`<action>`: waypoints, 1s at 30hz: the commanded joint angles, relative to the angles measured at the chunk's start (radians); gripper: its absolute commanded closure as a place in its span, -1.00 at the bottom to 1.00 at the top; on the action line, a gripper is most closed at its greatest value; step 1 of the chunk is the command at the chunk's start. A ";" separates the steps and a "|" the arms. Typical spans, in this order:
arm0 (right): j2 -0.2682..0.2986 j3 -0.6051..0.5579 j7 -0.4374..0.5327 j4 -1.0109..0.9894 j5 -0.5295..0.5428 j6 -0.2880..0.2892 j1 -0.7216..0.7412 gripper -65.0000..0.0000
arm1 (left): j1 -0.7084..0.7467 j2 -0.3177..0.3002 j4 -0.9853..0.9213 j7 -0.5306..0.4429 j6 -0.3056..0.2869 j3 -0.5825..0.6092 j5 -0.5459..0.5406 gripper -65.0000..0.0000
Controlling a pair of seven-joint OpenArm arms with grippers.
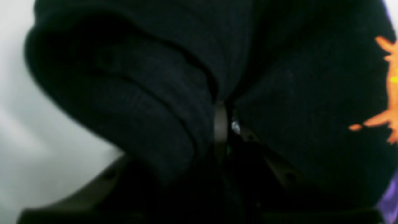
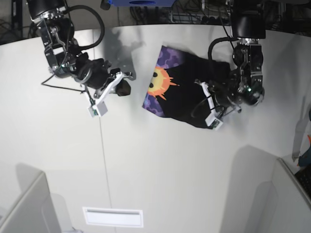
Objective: Fold the T-shirt properly
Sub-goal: 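Grasp the bundle's edge with the left gripper and lift it, then fold the bundle over with the left gripper and release it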
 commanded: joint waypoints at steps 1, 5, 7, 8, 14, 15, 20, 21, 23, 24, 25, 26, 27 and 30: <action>0.016 0.009 0.018 0.020 0.009 0.009 0.002 1.00 | -0.032 -0.037 0.006 0.025 -0.005 0.079 0.026 1.00; 0.007 0.123 0.016 0.018 0.009 0.009 -0.049 1.00 | -0.182 -0.163 0.057 0.016 -0.005 0.469 0.069 1.00; 0.005 0.201 0.016 0.018 0.011 0.009 -0.082 1.00 | -0.262 -0.177 0.095 -0.022 -0.005 0.651 0.123 1.00; 0.005 0.229 0.016 0.018 0.013 0.009 -0.096 1.00 | -0.289 -0.178 0.109 -0.047 -0.005 0.719 0.151 1.00; 0.005 0.365 0.016 0.017 0.013 0.009 -0.173 1.00 | -0.387 -0.092 0.063 -0.080 -0.005 0.949 0.270 1.00; 0.005 0.384 0.016 0.015 0.011 0.009 -0.185 1.00 | -0.392 -0.071 0.049 -0.080 -0.005 0.958 0.281 1.00; 0.005 0.405 0.016 0.015 0.011 0.009 -0.219 1.00 | -0.409 -0.016 0.029 -0.097 -0.040 1.023 0.352 1.00; 0.005 0.405 0.016 0.015 0.009 0.009 -0.224 1.00 | -0.411 -0.008 0.029 -0.114 -0.065 1.035 0.372 1.00; 0.005 0.405 0.018 0.015 0.009 0.009 -0.228 1.00 | -0.403 0.006 0.026 -0.127 -0.109 1.027 0.410 1.00; 0.005 0.405 0.018 0.015 0.009 0.009 -0.230 1.00 | -0.401 0.011 0.023 -0.127 -0.115 1.017 0.421 1.00; 0.005 0.405 0.018 0.015 0.011 0.009 -0.230 1.00 | -0.398 0.012 0.014 -0.127 -0.115 1.001 0.424 1.00; 0.005 0.405 0.018 0.015 0.014 0.009 -0.230 1.00 | -0.387 0.012 0.003 -0.117 -0.115 0.987 0.427 1.00; 0.005 0.405 0.018 0.015 0.016 0.009 -0.230 1.00 | -0.381 0.014 -0.006 -0.108 -0.115 0.969 0.427 1.00; 0.005 0.405 0.018 0.015 0.016 0.009 -0.230 1.00 | -0.377 0.012 -0.012 -0.094 -0.115 0.949 0.425 1.00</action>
